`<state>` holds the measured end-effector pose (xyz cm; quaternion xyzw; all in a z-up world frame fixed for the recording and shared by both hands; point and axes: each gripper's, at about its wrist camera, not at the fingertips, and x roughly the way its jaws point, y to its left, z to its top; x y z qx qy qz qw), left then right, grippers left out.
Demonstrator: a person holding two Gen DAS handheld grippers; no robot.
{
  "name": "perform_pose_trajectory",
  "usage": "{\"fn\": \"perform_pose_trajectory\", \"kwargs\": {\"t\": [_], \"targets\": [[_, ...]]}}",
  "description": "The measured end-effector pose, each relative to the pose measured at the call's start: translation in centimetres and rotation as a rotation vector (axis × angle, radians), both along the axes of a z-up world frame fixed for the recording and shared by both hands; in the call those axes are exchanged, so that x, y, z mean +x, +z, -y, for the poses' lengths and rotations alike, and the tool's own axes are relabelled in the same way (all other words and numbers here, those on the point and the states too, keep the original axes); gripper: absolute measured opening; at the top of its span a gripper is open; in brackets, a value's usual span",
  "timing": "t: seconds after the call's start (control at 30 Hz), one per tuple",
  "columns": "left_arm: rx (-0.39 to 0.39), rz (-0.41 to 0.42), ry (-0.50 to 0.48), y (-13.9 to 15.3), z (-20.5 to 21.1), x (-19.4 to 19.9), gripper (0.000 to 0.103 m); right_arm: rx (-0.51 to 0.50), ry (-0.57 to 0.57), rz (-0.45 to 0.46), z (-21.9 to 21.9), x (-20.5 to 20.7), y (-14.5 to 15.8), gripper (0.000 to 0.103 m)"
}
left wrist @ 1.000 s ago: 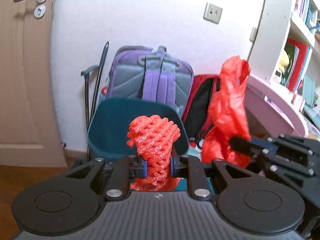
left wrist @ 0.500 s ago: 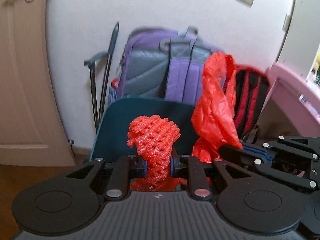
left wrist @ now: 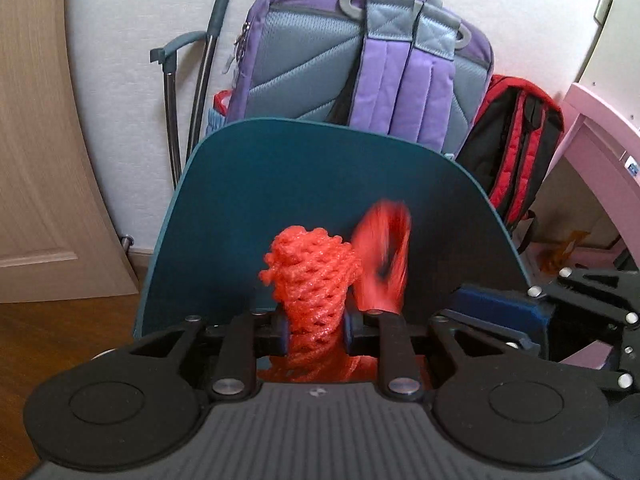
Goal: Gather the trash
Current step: 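Carry both items over the teal wastebasket and open both tools to drop them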
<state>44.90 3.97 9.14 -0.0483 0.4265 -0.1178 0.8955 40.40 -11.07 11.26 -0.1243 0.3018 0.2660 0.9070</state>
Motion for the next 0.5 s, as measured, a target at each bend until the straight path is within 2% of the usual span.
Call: {"fn": "perform_pose_trajectory", "kwargs": {"t": [0.07, 0.4, 0.5], "targets": [[0.004, -0.007, 0.003, -0.1, 0.0, 0.2, 0.028, 0.004, -0.014, 0.003, 0.1, -0.1, 0.2, 0.023], [0.001, -0.003, 0.014, 1.0, 0.3, -1.4, 0.033, 0.047, -0.04, 0.012, 1.5, -1.8, 2.1, 0.028], [0.0, 0.025, 0.016, 2.2, 0.5, -3.0, 0.05, 0.065, -0.033, 0.023, 2.2, -3.4, 3.1, 0.028]]}}
